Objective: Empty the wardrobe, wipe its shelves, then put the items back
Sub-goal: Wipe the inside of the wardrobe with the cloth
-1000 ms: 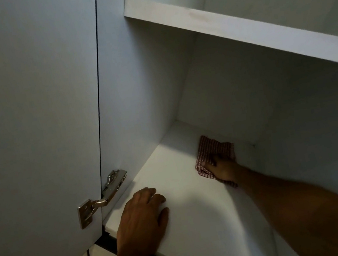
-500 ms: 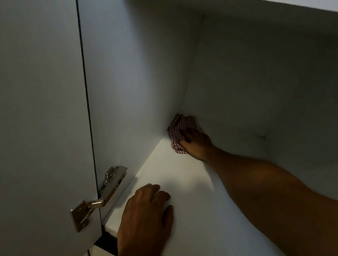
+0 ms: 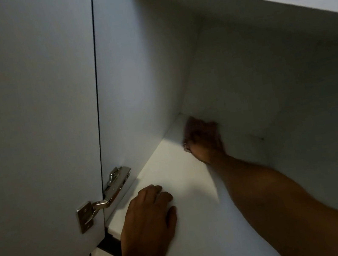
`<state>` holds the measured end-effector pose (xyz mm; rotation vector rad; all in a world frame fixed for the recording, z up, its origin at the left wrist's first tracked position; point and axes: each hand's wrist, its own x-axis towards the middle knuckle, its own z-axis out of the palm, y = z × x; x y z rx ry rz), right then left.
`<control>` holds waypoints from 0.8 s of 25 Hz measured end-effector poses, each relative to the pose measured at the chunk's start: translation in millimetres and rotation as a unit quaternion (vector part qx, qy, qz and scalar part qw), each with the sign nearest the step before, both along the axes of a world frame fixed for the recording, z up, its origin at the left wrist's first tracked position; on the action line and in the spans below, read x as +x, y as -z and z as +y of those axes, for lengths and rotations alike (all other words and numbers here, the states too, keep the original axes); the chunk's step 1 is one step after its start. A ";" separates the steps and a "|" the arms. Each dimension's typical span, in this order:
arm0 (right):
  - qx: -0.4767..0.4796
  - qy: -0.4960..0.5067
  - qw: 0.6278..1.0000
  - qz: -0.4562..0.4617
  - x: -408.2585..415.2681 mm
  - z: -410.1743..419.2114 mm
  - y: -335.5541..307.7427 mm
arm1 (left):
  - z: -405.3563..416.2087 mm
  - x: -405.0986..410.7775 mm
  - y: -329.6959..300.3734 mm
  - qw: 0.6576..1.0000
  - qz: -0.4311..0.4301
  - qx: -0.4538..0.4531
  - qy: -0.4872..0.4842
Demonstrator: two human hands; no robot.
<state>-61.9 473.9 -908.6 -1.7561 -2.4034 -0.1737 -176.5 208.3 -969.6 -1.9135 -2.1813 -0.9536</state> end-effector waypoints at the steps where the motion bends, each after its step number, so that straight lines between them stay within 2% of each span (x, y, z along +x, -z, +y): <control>1: -0.015 -0.055 0.998 -0.035 -10.8 -0.6 -0.9 | -0.2 -0.3 0.3 1.000 0.001 -0.004 0.002; 2: -0.020 -0.079 0.991 -0.104 -16.6 4.9 -0.8 | -0.5 -0.7 0.0 1.000 0.000 -0.007 0.003; 3: 0.016 -0.096 0.982 -0.164 -7.1 11.7 -5.3 | 0.0 -1.1 -0.2 1.000 -0.002 -0.007 0.005; 5: -0.018 -0.072 0.986 -0.147 30.9 11.2 4.3 | 1.6 -1.8 0.1 1.000 -0.004 -0.002 0.009; 6: -0.076 -0.025 0.992 -0.102 51.0 -15.0 -2.8 | 1.4 -1.6 -0.1 1.000 -0.009 0.000 0.009; 8: -0.076 0.065 0.995 0.010 49.5 -58.4 -54.2 | 0.5 -1.8 -1.6 1.000 -0.014 0.003 0.008; 10: -0.061 0.031 0.994 -0.091 25.1 -86.7 -96.4 | 1.9 -2.9 -1.4 1.000 -0.014 0.014 0.014; 11: -0.090 0.041 0.992 -0.074 15.3 -93.4 -83.1 | 3.1 -3.2 -1.6 1.000 -0.015 0.019 0.018; 13: 0.018 0.045 0.992 -0.114 -0.4 -76.4 -41.7 | 2.1 -2.6 -3.4 0.999 -0.013 0.029 0.020; 14: 0.003 0.011 0.996 -0.093 -12.7 -79.8 -32.1 | 0.9 -2.4 -4.4 0.999 -0.014 0.032 0.020; 16: -0.093 -0.094 0.988 -0.078 -32.6 -84.0 -3.0 | 0.4 -2.9 -6.0 0.999 -0.022 0.028 0.023; 18: -0.094 -0.145 0.980 -0.099 -16.9 -90.1 3.6 | 1.2 -5.1 -6.3 0.999 -0.037 0.020 0.033; 19: -0.067 -0.123 0.985 -0.100 6.9 -96.8 3.0 | -0.2 -6.5 -7.0 0.998 -0.047 0.013 0.042; 20: -0.071 -0.054 0.992 -0.094 39.6 -94.0 11.8 | -1.7 -8.0 -7.6 0.997 -0.053 0.007 0.047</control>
